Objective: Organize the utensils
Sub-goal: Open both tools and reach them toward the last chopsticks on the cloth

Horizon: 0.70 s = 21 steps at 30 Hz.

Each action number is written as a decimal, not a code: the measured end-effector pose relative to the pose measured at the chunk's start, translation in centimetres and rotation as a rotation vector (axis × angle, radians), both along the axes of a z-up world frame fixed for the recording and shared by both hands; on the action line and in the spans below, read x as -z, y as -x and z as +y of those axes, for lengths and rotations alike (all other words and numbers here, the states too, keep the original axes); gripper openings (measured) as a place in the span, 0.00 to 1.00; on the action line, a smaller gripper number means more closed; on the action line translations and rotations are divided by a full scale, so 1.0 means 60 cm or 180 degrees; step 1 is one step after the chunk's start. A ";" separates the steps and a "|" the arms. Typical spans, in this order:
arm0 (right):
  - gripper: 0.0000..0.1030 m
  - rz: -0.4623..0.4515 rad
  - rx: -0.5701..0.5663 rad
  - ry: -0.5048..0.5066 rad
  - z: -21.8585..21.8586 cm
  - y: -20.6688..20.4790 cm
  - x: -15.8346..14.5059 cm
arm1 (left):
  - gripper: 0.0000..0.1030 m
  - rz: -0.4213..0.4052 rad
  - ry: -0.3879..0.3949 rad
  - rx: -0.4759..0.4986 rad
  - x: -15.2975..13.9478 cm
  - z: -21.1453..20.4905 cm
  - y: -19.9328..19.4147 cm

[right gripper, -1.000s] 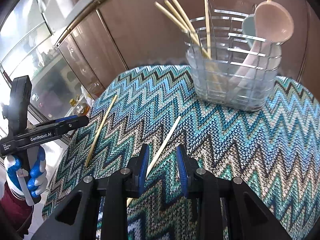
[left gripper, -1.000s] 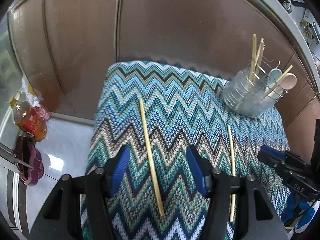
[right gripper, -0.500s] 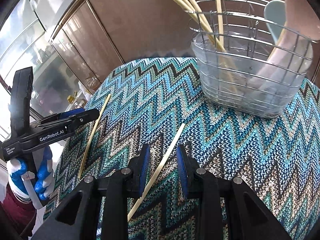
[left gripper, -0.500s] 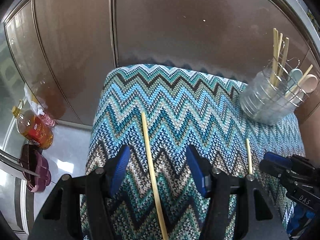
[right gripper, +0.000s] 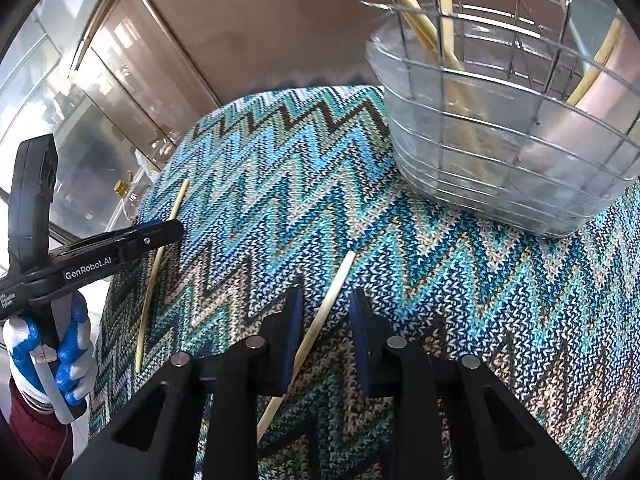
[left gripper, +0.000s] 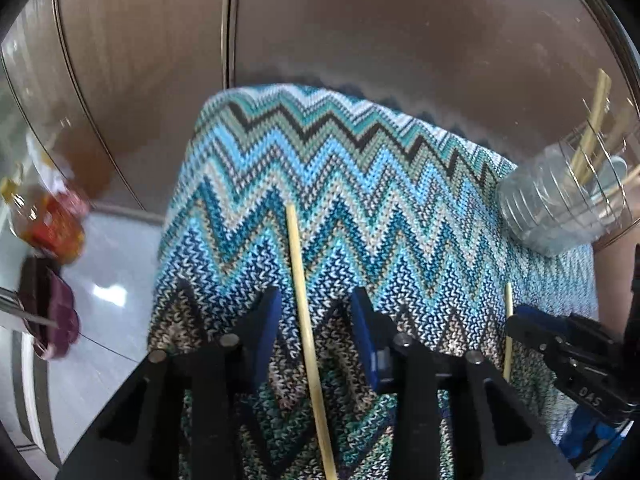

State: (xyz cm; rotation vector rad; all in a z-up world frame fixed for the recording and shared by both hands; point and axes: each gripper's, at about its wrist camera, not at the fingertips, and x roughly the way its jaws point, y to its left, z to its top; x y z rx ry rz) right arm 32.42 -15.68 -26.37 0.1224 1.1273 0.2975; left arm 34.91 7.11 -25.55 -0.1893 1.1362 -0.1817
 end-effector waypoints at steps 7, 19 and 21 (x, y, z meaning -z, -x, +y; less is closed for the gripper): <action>0.21 0.0078 -0.0013 0.0054 -0.001 -0.019 0.002 | 0.30 0.0227 0.0161 0.0049 0.002 0.015 -0.021; 0.14 0.0124 -0.0022 0.0287 0.041 -0.036 0.017 | 0.13 0.0291 -0.0268 0.0152 0.006 -0.020 -0.033; 0.11 0.0116 0.0024 0.0258 0.035 -0.034 0.016 | 0.09 0.0272 -0.0272 0.0128 0.005 -0.021 -0.030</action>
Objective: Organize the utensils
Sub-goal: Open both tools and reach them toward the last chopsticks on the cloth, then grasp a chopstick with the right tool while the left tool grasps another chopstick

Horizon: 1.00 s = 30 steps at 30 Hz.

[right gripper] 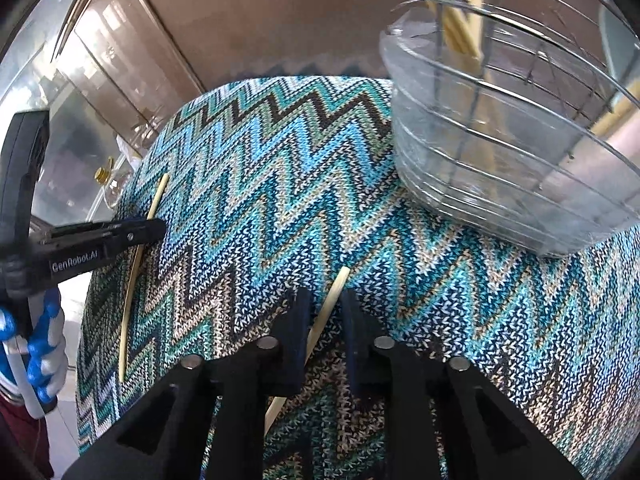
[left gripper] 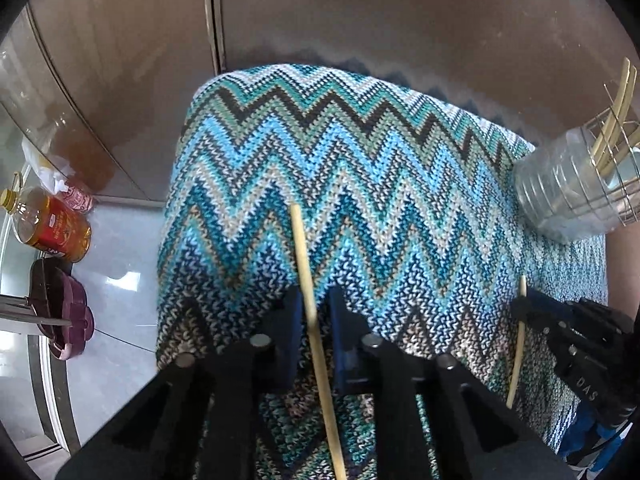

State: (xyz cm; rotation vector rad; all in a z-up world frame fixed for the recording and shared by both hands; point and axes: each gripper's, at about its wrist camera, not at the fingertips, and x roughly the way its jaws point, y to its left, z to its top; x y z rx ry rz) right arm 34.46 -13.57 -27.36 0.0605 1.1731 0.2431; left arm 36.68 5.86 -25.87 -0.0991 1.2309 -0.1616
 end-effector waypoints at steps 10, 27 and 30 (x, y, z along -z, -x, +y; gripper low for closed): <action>0.08 -0.0264 -0.0126 -0.0077 -0.004 0.042 -0.056 | 0.05 -0.0291 0.0098 -0.0109 -0.037 0.004 0.052; 0.05 -0.1115 -0.0252 -0.0064 -0.018 0.205 -0.236 | 0.05 -0.1093 0.0254 -0.0085 -0.213 0.021 0.185; 0.05 -0.1278 -0.0259 -0.0080 -0.024 0.234 -0.272 | 0.05 -0.1278 0.0318 -0.0072 -0.252 0.023 0.217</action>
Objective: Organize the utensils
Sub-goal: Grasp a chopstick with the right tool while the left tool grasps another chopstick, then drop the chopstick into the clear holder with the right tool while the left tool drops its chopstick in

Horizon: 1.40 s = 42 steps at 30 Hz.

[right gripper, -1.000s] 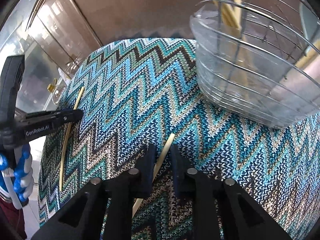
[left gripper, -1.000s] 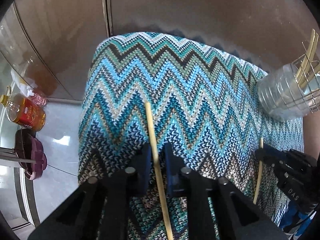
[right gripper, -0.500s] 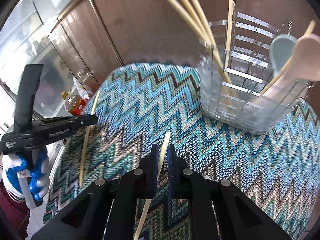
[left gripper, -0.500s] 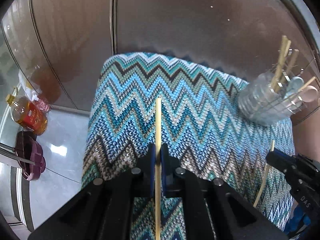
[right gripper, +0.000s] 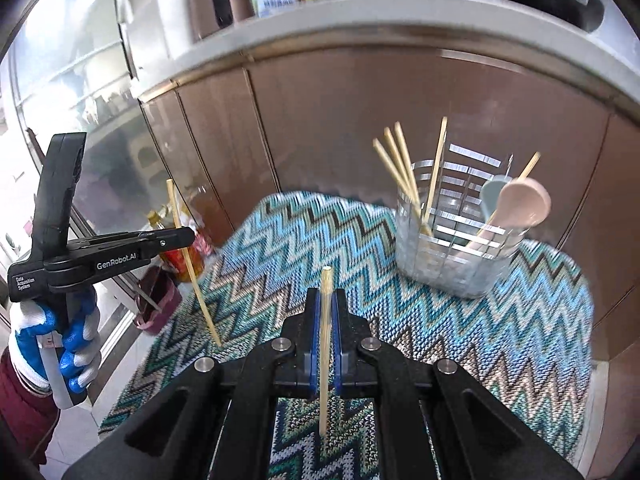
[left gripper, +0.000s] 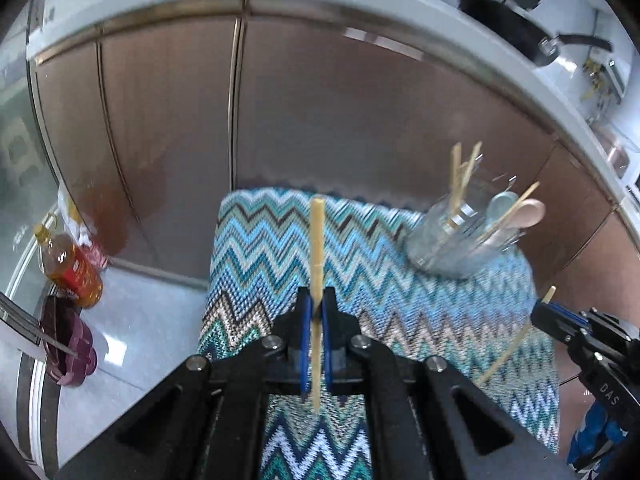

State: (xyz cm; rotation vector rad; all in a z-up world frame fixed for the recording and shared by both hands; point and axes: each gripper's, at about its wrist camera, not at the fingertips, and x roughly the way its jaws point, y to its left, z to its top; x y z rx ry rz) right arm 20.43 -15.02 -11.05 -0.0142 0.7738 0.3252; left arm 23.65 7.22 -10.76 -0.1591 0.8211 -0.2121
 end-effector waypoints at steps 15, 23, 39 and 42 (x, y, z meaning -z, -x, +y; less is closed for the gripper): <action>0.05 -0.0411 -0.0050 -0.0160 -0.008 0.093 -0.069 | 0.05 -0.0415 0.0096 -0.0050 -0.086 0.006 0.099; 0.05 -0.0678 0.0026 -0.0140 -0.038 0.119 -0.109 | 0.05 -0.0633 0.0209 0.0047 -0.137 -0.007 0.124; 0.05 -0.1528 0.0351 -0.0182 -0.127 0.015 -0.214 | 0.05 -0.1114 0.0681 0.0232 -0.243 -0.166 -0.029; 0.05 -0.1593 0.0408 -0.0112 -0.137 -0.026 -0.211 | 0.05 -0.1085 0.0705 0.0244 -0.230 -0.204 -0.074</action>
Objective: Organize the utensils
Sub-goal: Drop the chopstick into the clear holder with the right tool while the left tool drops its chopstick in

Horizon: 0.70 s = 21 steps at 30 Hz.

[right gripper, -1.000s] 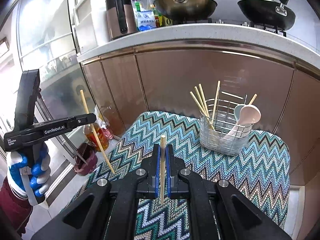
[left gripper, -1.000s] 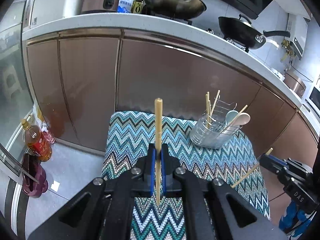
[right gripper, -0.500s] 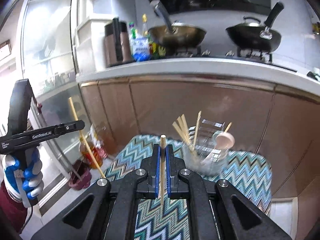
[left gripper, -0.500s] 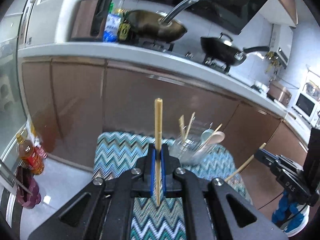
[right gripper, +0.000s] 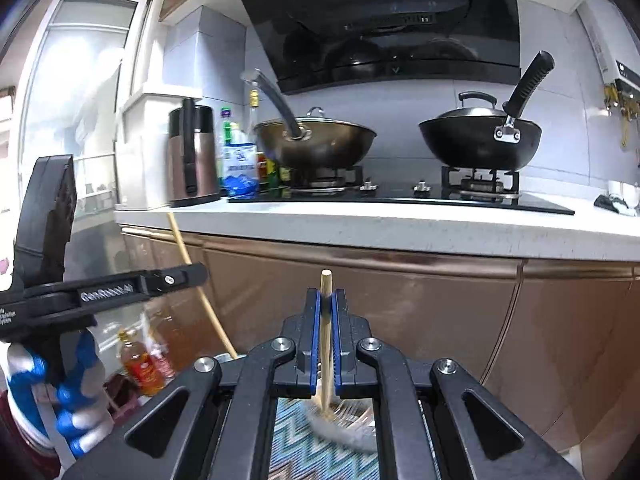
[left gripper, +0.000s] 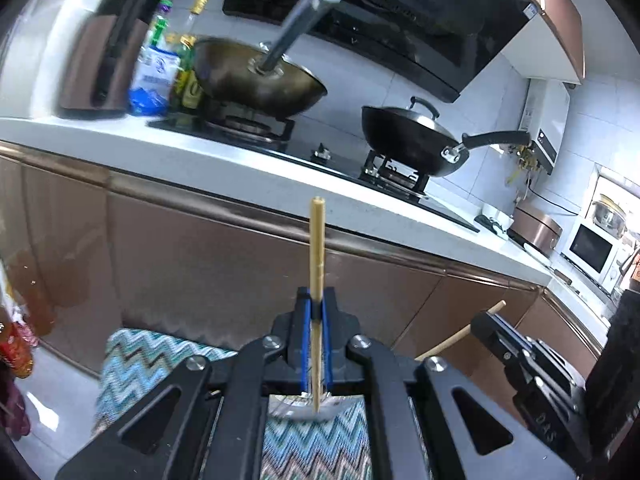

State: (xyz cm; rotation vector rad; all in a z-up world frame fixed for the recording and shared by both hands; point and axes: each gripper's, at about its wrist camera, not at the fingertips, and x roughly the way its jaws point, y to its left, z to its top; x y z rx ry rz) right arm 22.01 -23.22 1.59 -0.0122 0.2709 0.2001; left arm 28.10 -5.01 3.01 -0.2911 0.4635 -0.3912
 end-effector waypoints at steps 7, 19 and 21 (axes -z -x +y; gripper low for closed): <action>0.05 0.0089 -0.0051 0.0038 -0.009 -0.081 0.046 | 0.05 0.0076 -0.0127 -0.0069 0.070 -0.062 -0.084; 0.29 0.0349 -0.0032 0.0079 -0.009 -0.127 0.113 | 0.09 0.0053 -0.0254 -0.0239 0.149 -0.071 -0.126; 0.30 0.0336 -0.0017 0.0062 -0.012 -0.123 0.110 | 0.19 0.0017 -0.0241 -0.0247 0.140 -0.064 -0.118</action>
